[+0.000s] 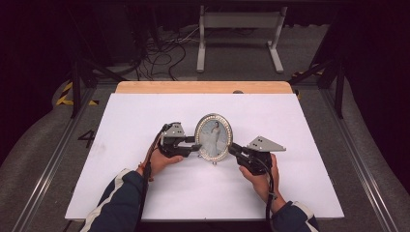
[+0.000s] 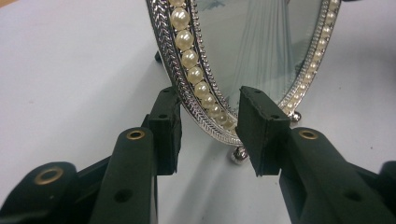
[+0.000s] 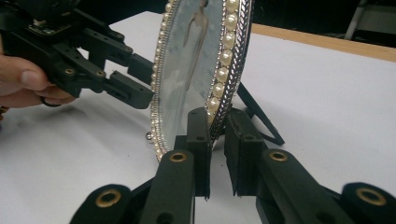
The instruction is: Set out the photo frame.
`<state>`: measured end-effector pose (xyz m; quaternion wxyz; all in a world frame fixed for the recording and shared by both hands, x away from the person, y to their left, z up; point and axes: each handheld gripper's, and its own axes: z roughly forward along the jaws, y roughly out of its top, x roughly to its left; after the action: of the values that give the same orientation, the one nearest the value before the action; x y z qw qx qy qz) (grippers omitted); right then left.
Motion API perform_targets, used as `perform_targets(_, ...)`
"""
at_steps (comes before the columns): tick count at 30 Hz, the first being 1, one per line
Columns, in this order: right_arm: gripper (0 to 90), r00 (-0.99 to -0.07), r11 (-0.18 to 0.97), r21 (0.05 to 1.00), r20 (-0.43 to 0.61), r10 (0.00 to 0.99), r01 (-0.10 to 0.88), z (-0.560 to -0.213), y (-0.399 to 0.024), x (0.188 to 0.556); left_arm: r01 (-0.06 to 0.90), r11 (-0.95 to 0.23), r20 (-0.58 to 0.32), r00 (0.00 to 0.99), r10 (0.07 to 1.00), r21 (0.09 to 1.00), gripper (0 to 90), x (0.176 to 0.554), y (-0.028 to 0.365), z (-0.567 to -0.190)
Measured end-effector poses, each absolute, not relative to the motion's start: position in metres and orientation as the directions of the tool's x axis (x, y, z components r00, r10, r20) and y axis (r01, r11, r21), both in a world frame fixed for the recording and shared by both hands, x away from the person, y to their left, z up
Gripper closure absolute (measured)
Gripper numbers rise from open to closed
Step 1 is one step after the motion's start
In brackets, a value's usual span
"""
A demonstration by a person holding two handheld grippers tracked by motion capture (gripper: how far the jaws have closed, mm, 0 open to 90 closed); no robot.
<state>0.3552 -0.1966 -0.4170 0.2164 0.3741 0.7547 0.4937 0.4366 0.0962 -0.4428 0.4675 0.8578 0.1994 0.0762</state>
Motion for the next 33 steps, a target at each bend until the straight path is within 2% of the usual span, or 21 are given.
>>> perform_targets(4,80.6,-0.625,0.233,0.905,0.045,0.779,0.355,-0.418,-0.197,0.357,0.268,-0.491,-0.051,0.91,0.411,0.829,60.1,0.436,0.097,-0.442)
perform_targets(6,80.6,-0.626,0.242,0.903,0.037,0.779,0.354,-0.419,-0.196,0.356,0.275,-0.493,-0.038,0.899,0.437,0.826,54.7,0.436,0.094,-0.442)
perform_targets(8,80.1,-0.619,0.244,0.903,0.031,0.785,0.354,-0.419,-0.193,0.355,0.299,-0.478,-0.042,0.878,0.477,0.826,45.3,0.438,0.093,-0.442)
perform_targets(15,81.4,-0.609,0.246,0.904,0.02,0.793,0.349,-0.419,-0.194,0.352,0.316,-0.405,-0.068,0.851,0.521,0.858,36.6,0.441,0.093,-0.441)
perform_targets(18,82.0,-0.606,0.244,0.906,0.018,0.796,0.347,-0.419,-0.194,0.351,0.308,-0.407,-0.059,0.852,0.521,0.86,34.5,0.442,0.09,-0.442)
perform_targets(21,82.1,-0.602,0.243,0.906,0.017,0.798,0.347,-0.42,-0.193,0.351,0.3,-0.409,-0.062,0.862,0.502,0.862,36.4,0.441,0.087,-0.442)
perform_targets(25,82.3,-0.599,0.247,0.906,0.009,0.801,0.344,-0.421,-0.191,0.351,0.278,-0.42,-0.06,0.884,0.463,0.864,51.5,0.438,0.086,-0.44)
perform_targets(29,82.6,-0.595,0.249,0.906,0.005,0.803,0.343,-0.421,-0.191,0.352,0.278,-0.428,-0.058,0.887,0.459,0.86,57.9,0.438,0.09,-0.439)
perform_targets(33,82.8,-0.593,0.239,0.906,0.016,0.805,0.349,-0.422,-0.191,0.353,0.274,-0.442,-0.047,0.887,0.459,0.854,59.9,0.436,0.091,-0.438)
